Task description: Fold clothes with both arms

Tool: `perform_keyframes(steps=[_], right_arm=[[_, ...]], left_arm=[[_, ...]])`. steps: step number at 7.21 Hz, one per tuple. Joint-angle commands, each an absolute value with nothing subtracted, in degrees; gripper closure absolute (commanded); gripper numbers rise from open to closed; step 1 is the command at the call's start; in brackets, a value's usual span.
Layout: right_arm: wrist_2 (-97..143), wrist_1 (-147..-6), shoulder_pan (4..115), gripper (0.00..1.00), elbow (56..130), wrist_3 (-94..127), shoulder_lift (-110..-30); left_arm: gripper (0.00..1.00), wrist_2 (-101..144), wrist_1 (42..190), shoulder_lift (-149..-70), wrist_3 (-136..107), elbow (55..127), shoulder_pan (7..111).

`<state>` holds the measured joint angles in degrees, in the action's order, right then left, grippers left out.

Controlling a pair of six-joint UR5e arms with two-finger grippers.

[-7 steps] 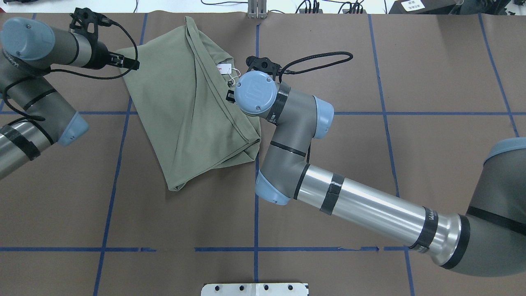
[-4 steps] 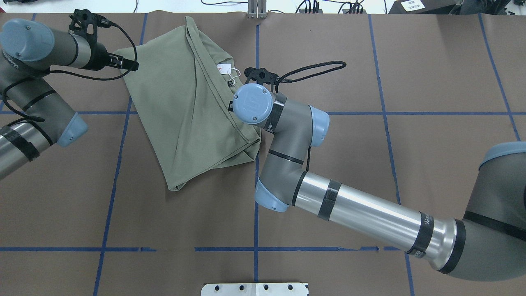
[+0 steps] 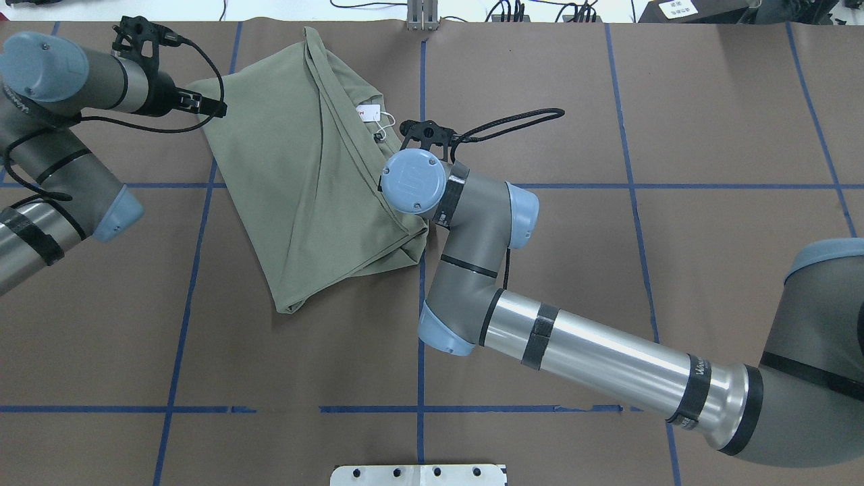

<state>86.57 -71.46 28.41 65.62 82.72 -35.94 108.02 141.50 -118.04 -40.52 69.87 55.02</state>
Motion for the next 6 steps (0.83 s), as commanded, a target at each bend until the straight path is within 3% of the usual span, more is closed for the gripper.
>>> perform_keyframes(steps=[1, 4, 6], right_arm=[[86.48, -71.46, 28.39, 0.96, 65.57, 82.62, -36.12], [86.57, -71.89, 28.39, 1.00, 65.83, 78.58, -35.86], [87.27, -79.22, 28.56, 1.00, 71.50, 78.49, -35.94]], left_arm=[[0.00, 108.02, 141.50, -118.04, -40.52, 69.87, 55.02], [0.00, 108.02, 141.50, -118.04, -40.52, 69.87, 55.02], [0.00, 108.02, 142.98, -117.16, -40.60, 69.87, 55.02]])
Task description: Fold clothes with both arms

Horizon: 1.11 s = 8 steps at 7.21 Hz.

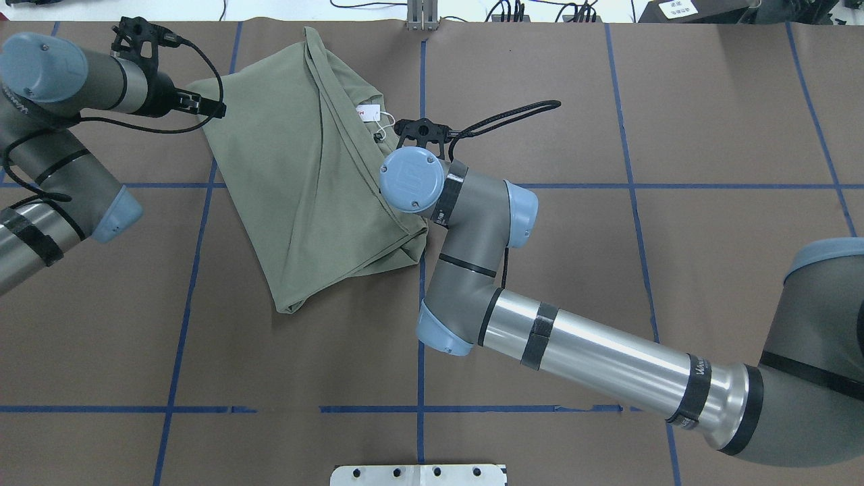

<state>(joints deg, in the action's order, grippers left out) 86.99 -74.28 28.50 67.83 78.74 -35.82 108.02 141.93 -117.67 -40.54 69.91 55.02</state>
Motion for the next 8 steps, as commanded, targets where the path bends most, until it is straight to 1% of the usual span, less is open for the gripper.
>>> perform_keyframes(steps=[1, 3, 4, 5, 6, 8], right_arm=[[87.62, -84.06, 28.56, 1.00, 79.20, 78.57, -39.51], [86.93, -90.06, 24.37, 1.00, 100.18, 78.92, -53.55], [84.31, -92.96, 20.60, 1.00, 108.03, 79.45, -58.57], [81.24, -94.64, 16.91, 1.00, 112.98, 80.58, -62.28], [79.99, -95.88, 14.18, 1.00, 115.38, 84.16, -64.14], [76.56, -96.15, 10.30, 1.00, 115.49, 85.69, -64.25]], left_arm=[[0.00, 108.02, 143.78, -116.90, -40.61, 69.87, 55.02], [0.00, 108.02, 143.88, -116.81, -40.61, 69.87, 55.02], [0.00, 108.02, 143.88, -116.81, -40.61, 69.87, 55.02], [0.00, 108.02, 143.88, -116.37, -40.61, 69.87, 55.02], [0.00, 108.02, 144.05, -116.37, -40.61, 69.96, 54.93], [0.00, 108.02, 144.05, -116.37, -40.61, 69.96, 54.93]])
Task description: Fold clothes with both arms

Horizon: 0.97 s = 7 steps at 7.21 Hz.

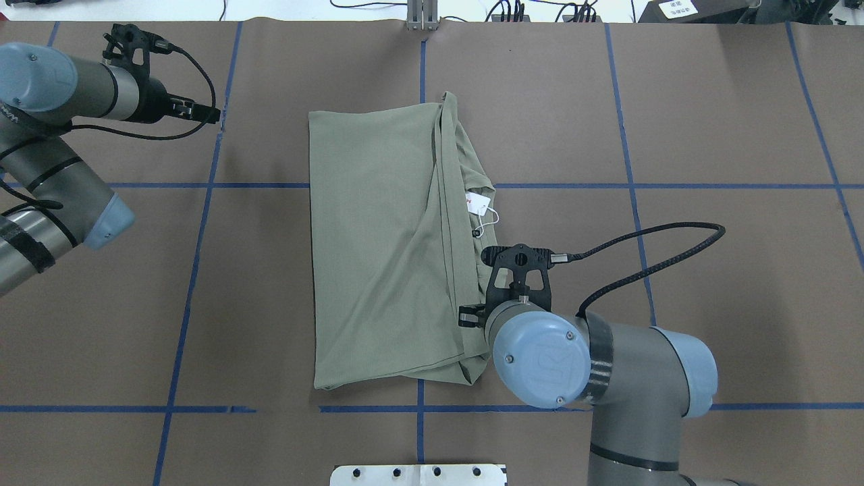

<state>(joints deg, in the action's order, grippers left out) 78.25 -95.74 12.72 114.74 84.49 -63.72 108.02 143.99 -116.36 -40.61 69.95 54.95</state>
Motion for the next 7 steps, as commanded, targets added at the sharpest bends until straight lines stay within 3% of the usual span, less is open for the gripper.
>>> perform_keyframes(steps=[1, 2, 3, 7], right_arm=[[75.16, -96.24, 9.07, 1.00, 115.40, 87.96, -64.25], [74.19, -96.50, 8.44, 1.00, 115.40, 87.98, -64.16], [74.18, -96.50, 7.83, 0.01, 115.31, 87.98, -63.90], [84.52, -96.33, 16.15, 0.00, 110.77, 72.99, -57.94]], left_arm=[[0.00, 108.10, 144.05, -116.37, -40.61, 69.96, 54.93], [0.00, 108.11, 144.05, -116.37, -40.61, 69.96, 54.84], [0.00, 108.11, 144.05, -116.37, -40.61, 69.96, 54.84], [0.00, 108.11, 144.05, -116.37, -40.61, 70.14, 54.84]])
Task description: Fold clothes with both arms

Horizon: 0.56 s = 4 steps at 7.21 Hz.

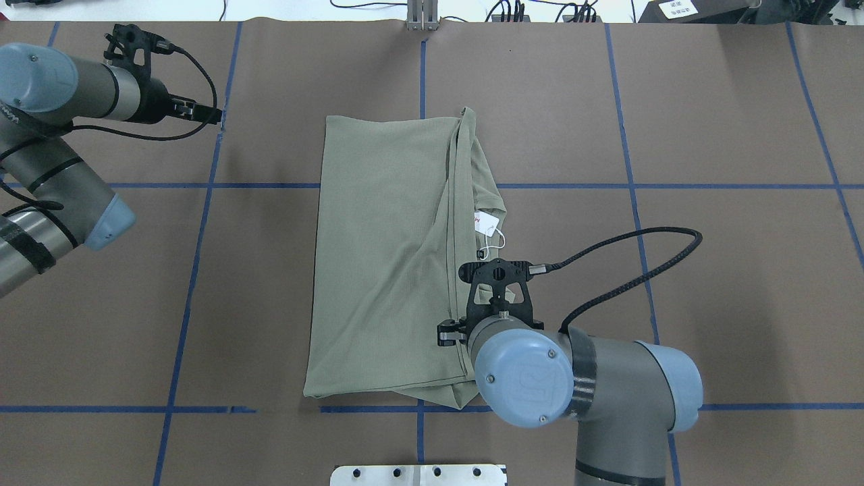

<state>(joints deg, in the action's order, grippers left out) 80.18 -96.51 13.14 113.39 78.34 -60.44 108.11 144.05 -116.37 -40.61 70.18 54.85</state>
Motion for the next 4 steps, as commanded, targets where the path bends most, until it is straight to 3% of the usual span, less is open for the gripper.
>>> perform_keyframes(steps=[1, 3, 4], right_arm=[[86.90, -96.33, 16.78, 0.00, 106.74, 69.03, -55.05], [88.50, -96.50, 16.70, 0.04, 102.59, 67.24, -53.44], [88.51, -96.50, 16.79, 0.14, 99.52, 67.24, -51.70]], left_arm=[[0.00, 108.11, 143.97, -116.37, -40.61, 70.14, 54.84], [0.00, 108.02, 144.05, -116.37, -40.61, 69.96, 54.84], [0.00, 108.02, 144.05, -116.37, -40.61, 70.05, 54.84]])
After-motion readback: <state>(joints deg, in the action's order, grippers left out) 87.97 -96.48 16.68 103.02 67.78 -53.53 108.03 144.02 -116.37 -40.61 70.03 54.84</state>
